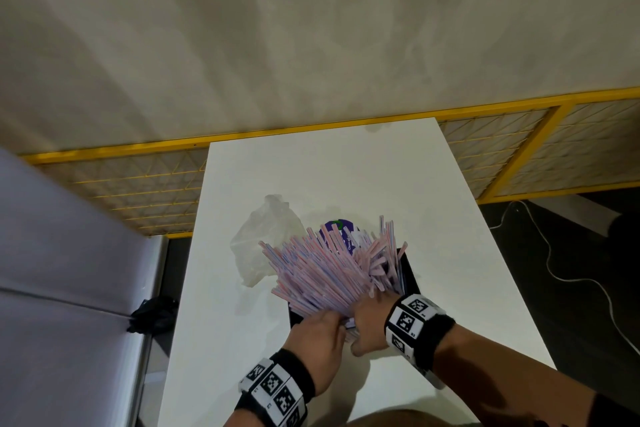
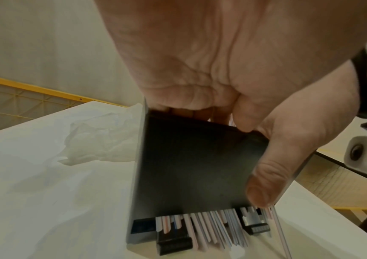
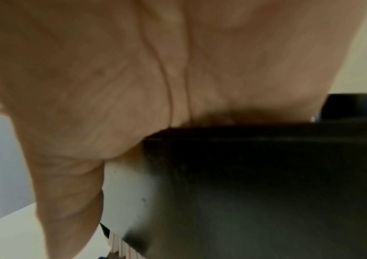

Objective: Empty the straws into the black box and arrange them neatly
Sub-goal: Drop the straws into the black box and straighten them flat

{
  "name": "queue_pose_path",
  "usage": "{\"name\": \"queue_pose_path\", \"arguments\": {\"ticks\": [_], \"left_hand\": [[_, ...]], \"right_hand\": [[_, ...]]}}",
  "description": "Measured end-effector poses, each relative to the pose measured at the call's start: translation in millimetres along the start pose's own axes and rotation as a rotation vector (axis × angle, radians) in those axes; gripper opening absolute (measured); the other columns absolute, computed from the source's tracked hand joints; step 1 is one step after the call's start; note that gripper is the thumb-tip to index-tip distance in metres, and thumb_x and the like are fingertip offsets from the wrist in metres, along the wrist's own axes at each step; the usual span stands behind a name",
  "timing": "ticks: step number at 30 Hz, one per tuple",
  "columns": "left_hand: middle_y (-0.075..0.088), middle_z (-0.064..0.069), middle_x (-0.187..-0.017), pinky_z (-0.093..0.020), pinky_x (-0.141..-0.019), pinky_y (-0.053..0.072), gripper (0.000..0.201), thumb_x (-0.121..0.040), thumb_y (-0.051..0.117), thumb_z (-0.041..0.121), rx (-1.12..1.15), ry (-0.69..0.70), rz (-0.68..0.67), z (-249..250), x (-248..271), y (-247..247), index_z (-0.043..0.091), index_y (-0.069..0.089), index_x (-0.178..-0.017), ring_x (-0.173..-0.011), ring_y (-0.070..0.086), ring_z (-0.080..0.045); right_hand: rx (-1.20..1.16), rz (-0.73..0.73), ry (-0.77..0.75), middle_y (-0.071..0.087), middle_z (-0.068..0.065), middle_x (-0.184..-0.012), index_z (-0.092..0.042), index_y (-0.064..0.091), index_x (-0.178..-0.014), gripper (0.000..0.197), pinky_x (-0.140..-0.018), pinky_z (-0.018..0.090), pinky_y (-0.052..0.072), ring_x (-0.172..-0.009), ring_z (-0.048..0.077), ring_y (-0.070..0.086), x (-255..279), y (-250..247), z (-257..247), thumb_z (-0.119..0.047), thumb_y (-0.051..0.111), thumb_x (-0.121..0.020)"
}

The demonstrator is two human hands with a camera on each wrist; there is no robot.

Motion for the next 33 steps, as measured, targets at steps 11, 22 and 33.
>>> {"name": "queue_pose_path", "arguments": {"ticks": [11,22,33], "left_hand": [[0.066,0.001,-0.114,-0.037,-0.09,0.047,0.025,-0.104,0.039,0.028,0.038,0.07,-0.01,2.6,-3.5,-3.9,0.026,0.058,-0.12,-0.105,0.059,-0.023],[0.061,0.002,-0.124,-0.028,-0.099,0.044,0.031,-0.105,0.04,0.026,0.131,0.042,-0.038,-0.2,-5.0,-0.8,0.027,0.056,-0.131,-0.115,0.056,-0.017],[0.065,-0.001,-0.113,-0.035,-0.092,0.044,0.033,-0.108,0.03,0.038,-0.107,0.043,-0.002,-0.5,-4.1,-2.3,0.024,0.06,-0.115,-0.107,0.057,-0.023]], "right_hand": [[-0.05,-0.09,-0.096,0.065,0.015,-0.093,-0.005,0.064,-0.105,0.055,-0.067,0.035,0.048,-0.075,0.027,0.055,0.4,-3.5,9.2,-0.058,0.063,-0.088],[-0.111,-0.136,-0.109,0.069,0.02,-0.107,-0.006,0.065,-0.117,0.06,-0.088,0.042,0.054,-0.092,0.03,0.062,-4.4,1.5,10.4,-0.057,0.065,-0.086],[-0.113,-0.098,-0.123,0.066,0.01,-0.091,-0.012,0.063,-0.097,0.048,-0.085,0.041,0.056,-0.084,0.027,0.061,-1.8,-0.2,9.0,-0.058,0.065,-0.084]]}}
Point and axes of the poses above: each hand's wrist, its own x-axis away from the middle knuckle, its own y-axis out of the palm, z = x × y, the point moved 5 cm from there along -x, towards the middle knuckle
